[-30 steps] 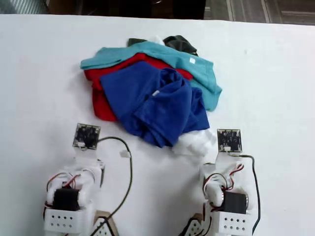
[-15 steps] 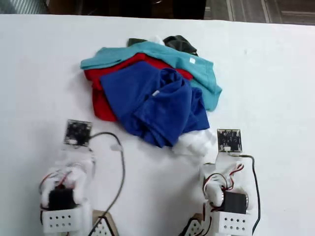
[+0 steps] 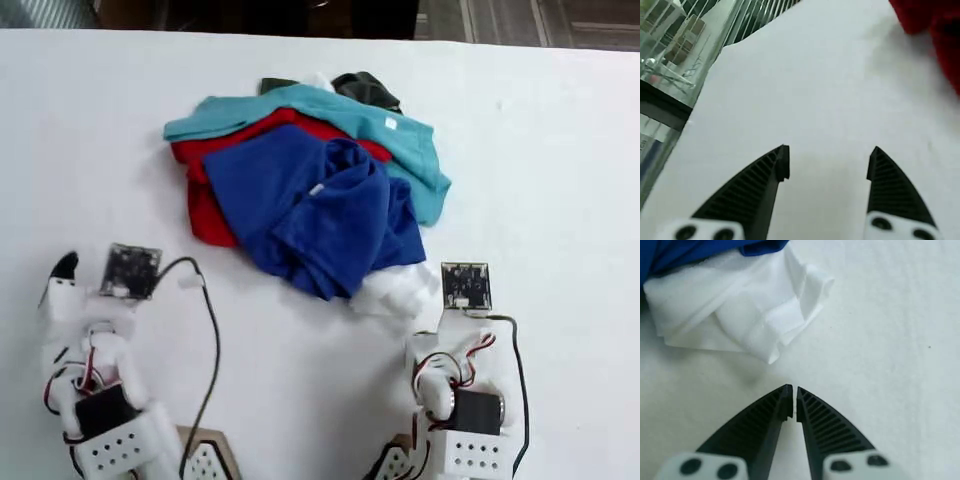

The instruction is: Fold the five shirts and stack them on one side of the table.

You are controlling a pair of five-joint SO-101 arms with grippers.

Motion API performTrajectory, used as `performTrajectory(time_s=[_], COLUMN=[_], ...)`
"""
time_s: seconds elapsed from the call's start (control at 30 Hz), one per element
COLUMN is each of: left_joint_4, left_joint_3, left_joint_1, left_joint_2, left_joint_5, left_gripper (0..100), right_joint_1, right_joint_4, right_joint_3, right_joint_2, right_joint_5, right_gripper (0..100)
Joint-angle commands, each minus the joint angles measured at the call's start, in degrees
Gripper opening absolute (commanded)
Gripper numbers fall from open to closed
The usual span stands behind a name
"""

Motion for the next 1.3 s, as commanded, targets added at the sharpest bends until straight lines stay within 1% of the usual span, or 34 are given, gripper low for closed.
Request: performTrajectory(time_s=[0.0, 0.07, 0.17, 0.27, 0.33, 0.4, 0.5, 0.57, 0.6, 0.7, 0.8, 0.87, 0.97, 1.0, 1.07, 1.27], left_joint_4=[-1.7, -0.8, -0.2, -0.4, -0.9, -1.5, -0.7, 2.8, 6.1, 18.6, 30.0, 36.1, 43.4, 45.4, 48.0, 48.4], left_joint_3=[-6.5, -11.5, -18.2, -23.4, -26.8, -30.4, -37.4, -44.9, -49.7, -67.2, -83.8, -93.4, -104.9, -108.4, -114.1, -127.9], left_joint_1=[5.5, 9.4, 14.6, 17.4, 17.8, 17.9, 19.0, 19.2, 19.2, 21.3, 24.2, 26.2, 29.7, 30.9, 32.7, 35.2], left_joint_2=[0.1, 0.2, 0.3, 2.8, 7.9, 15.7, 32.6, 45.8, 52.0, 69.0, 82.5, 90.1, 100.1, 103.5, 109.8, 129.8], left_joint_5=[12.7, 14.9, 14.9, 14.9, 14.9, 15.3, 16.1, 17.4, 17.8, 19.1, 24.2, 26.7, 28.0, 28.0, 28.0, 28.0], left_gripper=[27, 27, 27, 27, 27, 27, 27, 27, 27, 28, 28, 30, 39, 41, 43, 43], right_joint_1=[0.0, 0.0, 0.0, 0.0, 0.0, 0.0, 0.0, 0.0, 0.0, 0.0, 0.0, 0.0, 0.0, 0.0, 0.0, 0.0], right_joint_4=[-0.9, -0.9, -0.9, -0.9, -0.9, -0.9, -0.9, -0.9, -0.9, -0.9, -0.9, -0.9, -0.9, -0.9, -0.9, -0.9], right_joint_3=[0.5, 0.5, 0.5, 0.5, 0.5, 0.5, 0.5, 0.5, 0.5, 0.5, 0.5, 0.5, 0.5, 0.5, 0.5, 0.5], right_joint_2=[-0.6, -0.6, -0.6, -0.6, -0.6, -0.6, -0.6, -0.6, -0.6, -0.6, -0.6, -0.6, -0.6, -0.6, -0.6, -0.6], right_joint_5=[-0.5, -0.5, -0.5, -0.5, -0.5, -0.5, -0.5, -0.5, -0.5, -0.5, -0.5, -0.5, -0.5, -0.5, -0.5, -0.5], right_gripper=[2.2, 2.2, 2.2, 2.2, 2.2, 2.2, 2.2, 2.2, 2.2, 2.2, 2.2, 2.2, 2.2, 2.2, 2.2, 2.2])
